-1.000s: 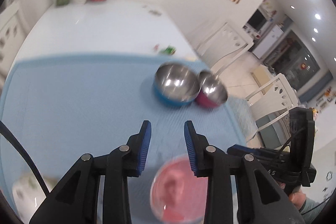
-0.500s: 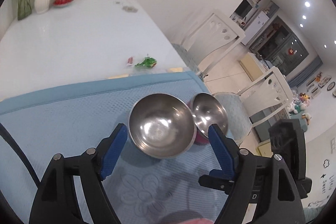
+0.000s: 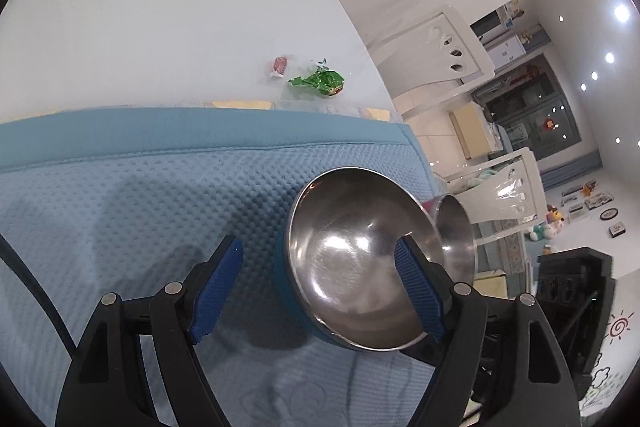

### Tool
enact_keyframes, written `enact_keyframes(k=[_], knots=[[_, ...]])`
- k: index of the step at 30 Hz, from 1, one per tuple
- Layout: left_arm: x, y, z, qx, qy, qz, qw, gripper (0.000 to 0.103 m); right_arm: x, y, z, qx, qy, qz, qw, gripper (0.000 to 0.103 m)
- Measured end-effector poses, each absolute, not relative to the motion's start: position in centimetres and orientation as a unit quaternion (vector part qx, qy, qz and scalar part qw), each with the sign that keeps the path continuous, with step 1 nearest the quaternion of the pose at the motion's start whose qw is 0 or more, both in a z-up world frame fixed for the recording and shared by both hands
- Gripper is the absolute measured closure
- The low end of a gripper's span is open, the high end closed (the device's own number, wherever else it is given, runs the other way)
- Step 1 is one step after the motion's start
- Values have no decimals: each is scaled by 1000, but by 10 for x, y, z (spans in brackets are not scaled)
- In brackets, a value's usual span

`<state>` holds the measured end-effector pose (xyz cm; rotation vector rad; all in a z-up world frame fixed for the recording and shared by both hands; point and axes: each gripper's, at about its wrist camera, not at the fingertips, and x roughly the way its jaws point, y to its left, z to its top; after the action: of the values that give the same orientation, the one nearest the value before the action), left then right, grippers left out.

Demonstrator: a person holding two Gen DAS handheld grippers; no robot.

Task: Organize plates and bowls
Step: 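Grasp the blue steel bowl rim with both grippers and lift it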

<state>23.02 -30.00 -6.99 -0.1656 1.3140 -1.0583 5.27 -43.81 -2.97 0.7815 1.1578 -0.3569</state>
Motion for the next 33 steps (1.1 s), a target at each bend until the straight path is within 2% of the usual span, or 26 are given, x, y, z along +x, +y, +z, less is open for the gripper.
enact_keyframes(k=[5, 11, 13, 15, 16, 17, 18, 21, 26, 33], knots=[[236, -304, -75, -76, 583, -469, 658, 27, 44, -431, -25, 361, 540, -135, 748, 51], [236, -320, -77, -29, 573, -454, 682, 29, 46, -431, -22, 399, 498, -145, 756, 51], [235, -326, -78, -19, 573, -464, 675, 40, 54, -434, -33, 400, 506, -155, 749, 51], [232, -330, -80, -7, 575, -473, 668, 63, 59, -436, -41, 400, 501, -156, 751, 51], [230, -333, -83, 3, 577, -476, 664, 71, 61, -438, -44, 403, 498, -156, 752, 59], [227, -334, -86, 14, 577, -474, 665, 79, 63, -441, -47, 406, 495, -157, 752, 61], [226, -333, -86, 20, 573, -473, 669, 81, 67, -446, -52, 405, 498, -169, 748, 66], [223, -326, -86, 15, 568, -478, 670, 82, 71, -455, -62, 416, 506, -178, 735, 71], [218, -312, -75, 21, 554, -468, 689, 82, 84, -438, -54, 358, 533, -159, 750, 71], [206, -278, -39, 7, 530, -456, 715, 82, 83, -419, -23, 331, 526, -135, 771, 71]])
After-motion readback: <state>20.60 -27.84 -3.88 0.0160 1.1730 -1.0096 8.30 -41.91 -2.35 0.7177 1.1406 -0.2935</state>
